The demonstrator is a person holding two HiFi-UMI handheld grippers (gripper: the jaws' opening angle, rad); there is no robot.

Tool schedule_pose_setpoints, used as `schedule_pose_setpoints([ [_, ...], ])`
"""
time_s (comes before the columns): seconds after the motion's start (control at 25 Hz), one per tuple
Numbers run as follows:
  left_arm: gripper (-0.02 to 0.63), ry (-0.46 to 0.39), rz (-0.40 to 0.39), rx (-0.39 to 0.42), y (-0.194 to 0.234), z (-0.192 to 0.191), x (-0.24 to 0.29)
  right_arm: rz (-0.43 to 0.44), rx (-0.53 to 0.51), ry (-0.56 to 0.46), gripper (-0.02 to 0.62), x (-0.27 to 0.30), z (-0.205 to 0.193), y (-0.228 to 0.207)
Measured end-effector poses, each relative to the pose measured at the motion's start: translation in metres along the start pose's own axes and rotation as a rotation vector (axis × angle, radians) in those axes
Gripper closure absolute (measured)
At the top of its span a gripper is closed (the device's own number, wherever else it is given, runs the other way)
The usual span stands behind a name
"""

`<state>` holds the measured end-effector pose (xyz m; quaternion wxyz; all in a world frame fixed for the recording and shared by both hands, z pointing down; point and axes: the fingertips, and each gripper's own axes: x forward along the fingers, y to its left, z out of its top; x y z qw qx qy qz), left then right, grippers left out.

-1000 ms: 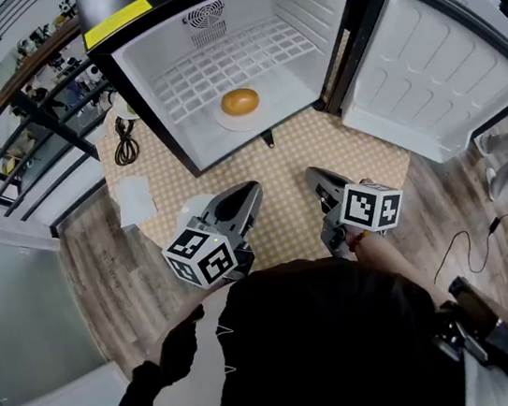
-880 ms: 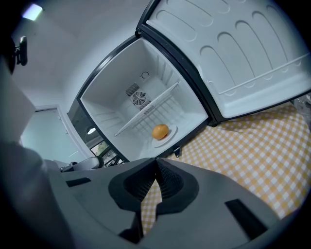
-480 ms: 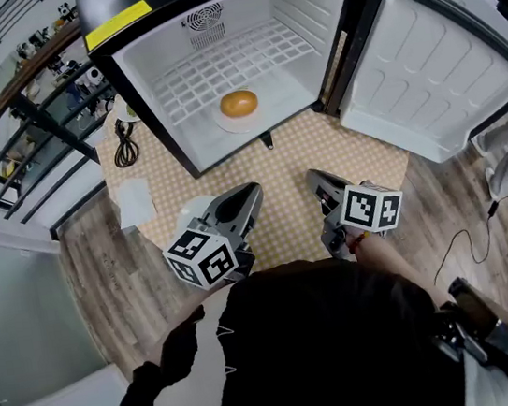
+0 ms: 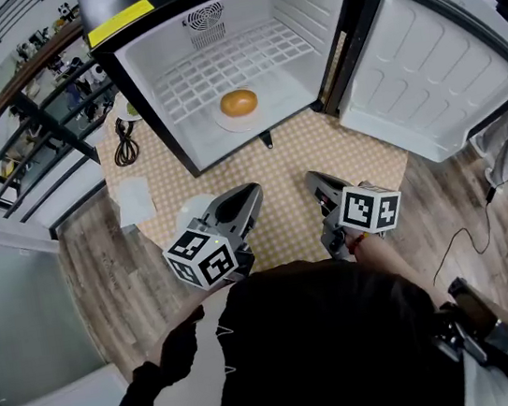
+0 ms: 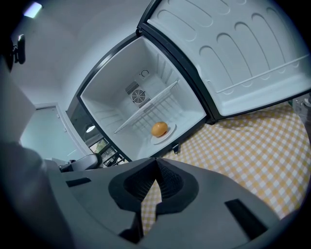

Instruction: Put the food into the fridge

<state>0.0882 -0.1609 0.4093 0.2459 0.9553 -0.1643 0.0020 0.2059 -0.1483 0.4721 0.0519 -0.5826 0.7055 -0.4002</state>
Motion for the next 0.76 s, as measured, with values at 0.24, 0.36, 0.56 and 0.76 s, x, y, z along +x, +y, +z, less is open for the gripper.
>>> schedule_pose_setpoints([
  [0.24,0.589,-0.001,0.001,0.001,-0.0012,0.0011,-0.0020,-0.003,-0.001,0.007,0.580,-0.0009,-0.0022,0.0016],
  [0.36,0.590,-0.001,-0.001,0.002,-0.0018,0.0015,-0.0022,-0.005,-0.002,0.007,0.580,-0.0013,-0.0025,0.0021],
  [0.56,0.589,-0.002,-0.002,0.003,-0.0014,0.0007,-0.0033,-0.003,-0.007,0.008,0.580,-0.0007,-0.0040,0.0032],
  [0.76,0.590,-0.001,-0.003,0.005,-0.0018,0.0015,-0.0039,-0.004,-0.011,0.014,0.580,-0.0008,-0.0055,0.0043],
])
